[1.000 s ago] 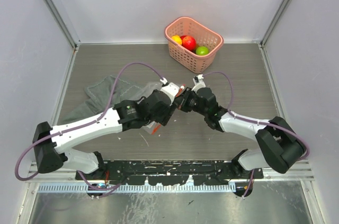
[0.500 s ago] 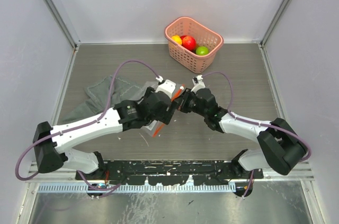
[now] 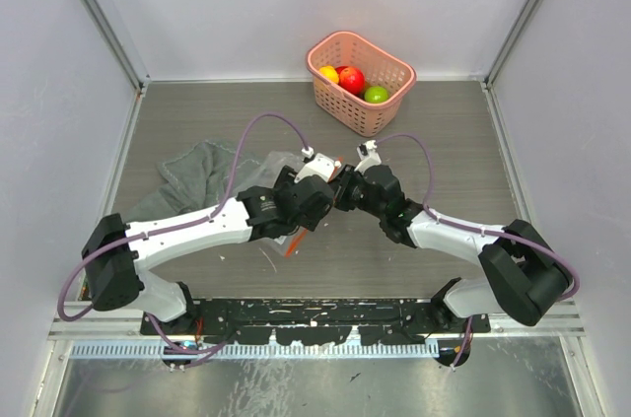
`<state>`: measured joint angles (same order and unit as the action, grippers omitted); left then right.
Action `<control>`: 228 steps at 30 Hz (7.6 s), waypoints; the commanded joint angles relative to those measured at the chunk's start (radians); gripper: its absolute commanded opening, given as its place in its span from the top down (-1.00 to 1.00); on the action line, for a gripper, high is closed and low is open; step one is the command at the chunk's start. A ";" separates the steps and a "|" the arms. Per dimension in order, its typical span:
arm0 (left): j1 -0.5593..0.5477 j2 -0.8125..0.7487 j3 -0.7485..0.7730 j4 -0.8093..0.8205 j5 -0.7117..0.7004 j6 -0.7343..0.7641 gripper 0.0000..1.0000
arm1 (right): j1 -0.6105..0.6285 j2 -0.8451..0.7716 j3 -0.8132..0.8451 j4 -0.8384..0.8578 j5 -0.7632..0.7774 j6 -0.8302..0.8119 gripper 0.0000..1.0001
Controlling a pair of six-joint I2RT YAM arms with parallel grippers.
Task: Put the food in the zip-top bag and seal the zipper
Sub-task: Open the zipper of the food storage bag at the center of the board, then move the bin to the center of the board, then pick up the fake fruit from the bin.
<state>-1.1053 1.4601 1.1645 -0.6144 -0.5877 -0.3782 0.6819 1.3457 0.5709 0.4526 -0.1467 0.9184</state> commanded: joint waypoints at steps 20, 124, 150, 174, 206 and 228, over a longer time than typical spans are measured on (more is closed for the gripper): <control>-0.004 0.096 0.048 0.007 -0.177 0.010 0.01 | 0.024 0.012 0.043 0.054 0.013 0.013 0.99; 0.252 -0.023 0.197 -0.206 -0.031 0.179 1.00 | -0.387 0.613 1.204 -1.082 -0.009 -0.963 -0.98; 0.238 -0.058 0.185 -0.194 -0.007 0.179 1.00 | -0.370 0.208 0.873 -1.119 -0.082 -0.802 -0.94; 0.237 -0.066 0.186 -0.153 0.100 0.175 1.00 | -0.430 0.489 1.033 -0.751 0.165 -0.827 -0.99; 0.237 0.017 0.355 -0.260 -0.109 0.150 1.00 | -0.438 0.601 0.820 -0.374 0.095 -1.035 -0.53; 0.237 0.016 0.359 -0.412 -0.081 0.022 1.00 | -0.437 0.270 0.647 -0.443 0.055 -0.979 0.21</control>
<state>-0.8650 1.4750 1.5188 -1.0176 -0.6987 -0.2878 0.2436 1.7454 1.2419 -0.0086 -0.0772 -0.0883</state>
